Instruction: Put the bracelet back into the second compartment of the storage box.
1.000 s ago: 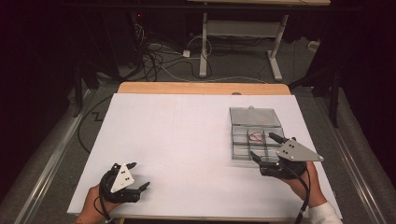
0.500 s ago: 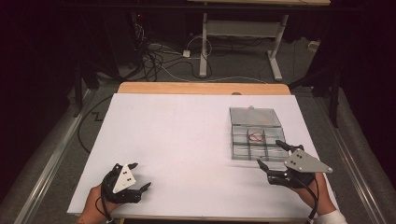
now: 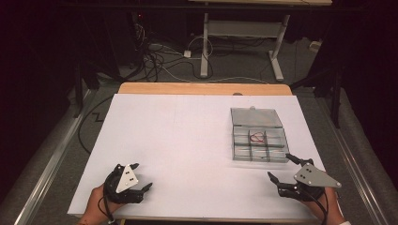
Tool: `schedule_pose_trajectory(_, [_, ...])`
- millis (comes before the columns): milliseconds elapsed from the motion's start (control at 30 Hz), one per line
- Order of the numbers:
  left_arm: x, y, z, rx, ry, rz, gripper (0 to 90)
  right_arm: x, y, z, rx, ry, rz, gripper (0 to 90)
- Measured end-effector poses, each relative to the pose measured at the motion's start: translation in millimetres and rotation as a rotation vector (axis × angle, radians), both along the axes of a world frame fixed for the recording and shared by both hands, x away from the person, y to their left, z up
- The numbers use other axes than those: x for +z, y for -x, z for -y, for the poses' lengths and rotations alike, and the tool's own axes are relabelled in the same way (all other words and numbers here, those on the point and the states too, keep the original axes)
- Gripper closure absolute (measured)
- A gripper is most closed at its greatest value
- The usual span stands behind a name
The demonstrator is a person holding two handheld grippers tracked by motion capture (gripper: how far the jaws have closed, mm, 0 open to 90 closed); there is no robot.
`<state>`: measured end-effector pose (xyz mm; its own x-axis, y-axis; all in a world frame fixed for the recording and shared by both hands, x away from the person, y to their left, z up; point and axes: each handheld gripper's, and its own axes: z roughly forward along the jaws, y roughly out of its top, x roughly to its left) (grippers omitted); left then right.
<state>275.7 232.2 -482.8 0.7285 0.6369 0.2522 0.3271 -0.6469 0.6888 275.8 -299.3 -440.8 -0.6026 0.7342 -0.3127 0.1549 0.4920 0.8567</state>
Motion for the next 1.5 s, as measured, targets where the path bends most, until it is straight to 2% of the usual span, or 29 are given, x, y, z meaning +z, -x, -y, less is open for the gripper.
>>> schedule_pose_trajectory(67, [-0.3, -0.4, 0.1, 0.001, 0.0, -0.002, 18.9, -5.8, 2.3, 4.6, -0.001, -0.011, -0.014, 17.8])
schedule_pose_trajectory(133, [-0.6, -0.6, 0.8, 0.0, -0.002, -0.002, 18.9, -10.1, 4.2, 7.1, -0.006, 0.004, -0.017, 17.9])
schedule_pose_trajectory(200, [-0.8, -1.1, 1.3, -0.004, -0.01, -0.003, 18.9, -14.9, 6.7, 10.6, -0.005, -0.008, -0.032, 17.9])
schedule_pose_trajectory(267, [-1.1, -1.7, 1.7, -0.004, -0.004, -0.005, 18.9, -19.1, 8.9, 13.3, -0.01, 0.001, -0.04, 17.9])
schedule_pose_trajectory(533, [-0.7, -2.6, 3.3, -0.013, -0.009, -0.001, 18.9, -28.7, 14.6, 22.8, -0.016, -0.01, -0.074, 18.3])
schedule_pose_trajectory(900, [1.6, 1.1, 3.9, -0.024, -0.013, 0.015, 18.9, -25.4, 15.4, 20.9, -0.008, -0.014, -0.055, 18.7])
schedule_pose_trajectory(967, [1.3, 1.9, 2.8, -0.023, -0.004, 0.015, 18.9, -24.6, 15.6, 20.2, -0.011, -0.019, -0.056, 18.8])
schedule_pose_trajectory(1100, [1.1, 2.5, 1.9, -0.024, -0.006, 0.015, 19.0, -21.9, 16.2, 18.7, -0.014, -0.02, -0.04, 19.1])
schedule_pose_trajectory(1500, [0.4, 1.9, 4.2, -0.029, -0.014, 0.011, 18.9, -21.0, 15.4, 18.6, -0.021, -0.025, -0.039, 19.3])
